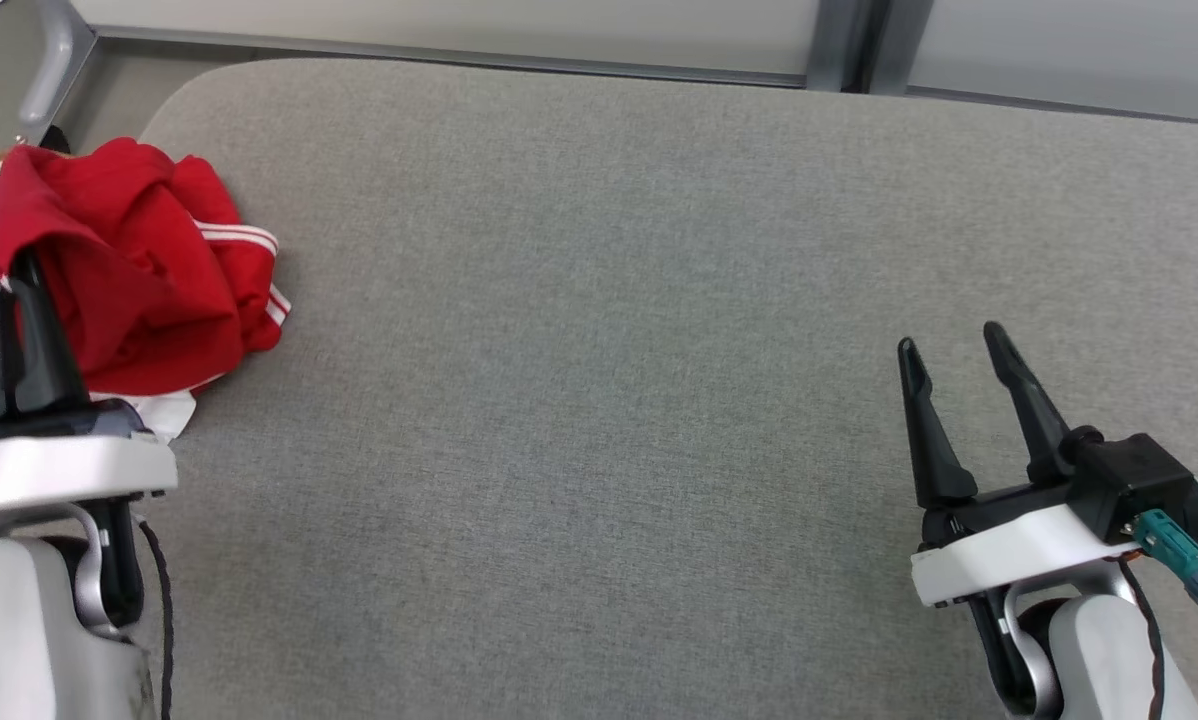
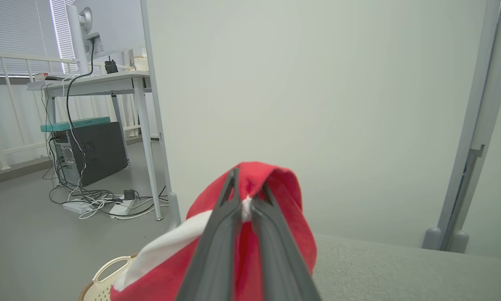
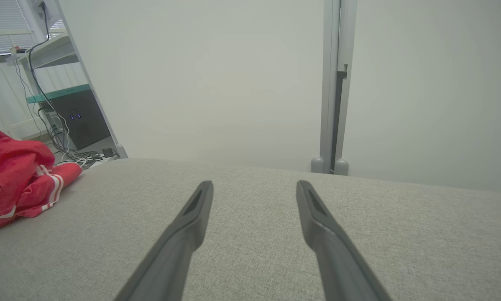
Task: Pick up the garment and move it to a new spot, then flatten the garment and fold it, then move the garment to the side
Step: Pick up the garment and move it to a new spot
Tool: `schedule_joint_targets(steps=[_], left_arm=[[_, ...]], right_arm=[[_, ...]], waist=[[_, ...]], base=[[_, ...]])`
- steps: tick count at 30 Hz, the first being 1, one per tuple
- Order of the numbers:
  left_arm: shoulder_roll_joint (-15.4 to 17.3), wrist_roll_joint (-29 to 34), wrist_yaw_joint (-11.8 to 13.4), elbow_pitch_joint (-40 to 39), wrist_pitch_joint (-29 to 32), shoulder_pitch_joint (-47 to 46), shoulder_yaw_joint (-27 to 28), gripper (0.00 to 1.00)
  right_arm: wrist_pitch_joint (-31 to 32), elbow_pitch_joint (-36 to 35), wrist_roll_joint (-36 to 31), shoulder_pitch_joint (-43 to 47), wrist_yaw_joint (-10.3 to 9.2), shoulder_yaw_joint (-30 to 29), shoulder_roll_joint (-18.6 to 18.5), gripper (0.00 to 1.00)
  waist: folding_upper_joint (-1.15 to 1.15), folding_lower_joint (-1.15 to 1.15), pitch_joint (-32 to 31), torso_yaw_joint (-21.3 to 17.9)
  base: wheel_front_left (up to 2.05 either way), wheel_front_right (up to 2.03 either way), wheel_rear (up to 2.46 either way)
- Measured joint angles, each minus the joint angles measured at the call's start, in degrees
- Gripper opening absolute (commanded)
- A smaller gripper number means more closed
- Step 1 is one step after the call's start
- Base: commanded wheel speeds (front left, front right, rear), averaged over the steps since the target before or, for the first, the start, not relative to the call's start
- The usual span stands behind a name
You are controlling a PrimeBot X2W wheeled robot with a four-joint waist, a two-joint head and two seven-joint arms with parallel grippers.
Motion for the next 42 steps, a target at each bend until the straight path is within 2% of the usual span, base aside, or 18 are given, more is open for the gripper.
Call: schedule_joint_targets(steps=[4, 8, 12, 15, 20, 27, 37, 42], left_arm=[[-1.3, -1.2, 0.9, -5.7, 1.3, 5.4, -0.6, 0.00], [-2.1, -1.9, 2.7, -13.1, 3.9, 11.6, -1.7, 0.00], [-2.3, -1.4, 3.7, -20.1, 7.8, 15.9, -6.4, 0.00], [-2.4, -0.9, 3.3, -21.6, 9.7, 16.3, -10.5, 0.00], [-2.5, -1.8, 1.5, -20.7, 11.3, 14.6, -17.2, 0.00], [-2.5, -2.1, -0.9, -16.2, 12.9, 2.5, -30.1, 0.00], [-2.6, -5.0, -1.5, -9.5, 13.6, -8.8, -52.0, 0.00], [-2.7, -4.9, -1.5, -4.3, 15.6, -13.9, -57.4, 0.00]], right_arm=[[-0.5, 0.8, 0.5, 0.9, 0.00, 0.5, 0.5, 1.00], [-1.3, 1.5, 1.1, 1.0, 0.00, 1.2, 0.9, 1.00], [-2.5, 2.6, 1.9, 1.1, 0.00, 1.9, 1.3, 1.00], [-3.1, 3.2, 2.0, 1.0, 0.00, 1.9, 1.4, 1.00], [-4.3, 4.3, 3.5, -0.3, 0.00, 2.4, 1.5, 1.00], [-5.7, 5.4, 5.6, -2.1, 0.00, 3.3, 1.5, 1.00], [-7.6, 8.0, 9.3, -2.6, 0.00, 3.5, 1.4, 1.00], [-7.9, 8.6, 10.9, -3.5, 0.00, 4.1, 1.5, 1.00]], waist=[[0.00, 0.00, -1.9, -1.5], [0.00, 0.00, -3.2, -4.6], [0.00, 0.00, -3.6, -8.9], [0.00, 0.00, -3.3, -11.6], [0.00, 0.00, -2.1, -16.8], [0.00, 0.00, 1.4, -23.9], [0.00, 0.00, 6.0, -33.5], [0.00, 0.00, 8.5, -35.8]], base=[[0.00, 0.00, 0.00], [0.00, 0.00, 0.00], [0.00, 0.00, 0.00], [0.00, 0.00, 0.00], [0.00, 0.00, 0.00], [0.00, 0.00, 0.00], [0.00, 0.00, 0.00], [0.00, 0.00, 0.00]])
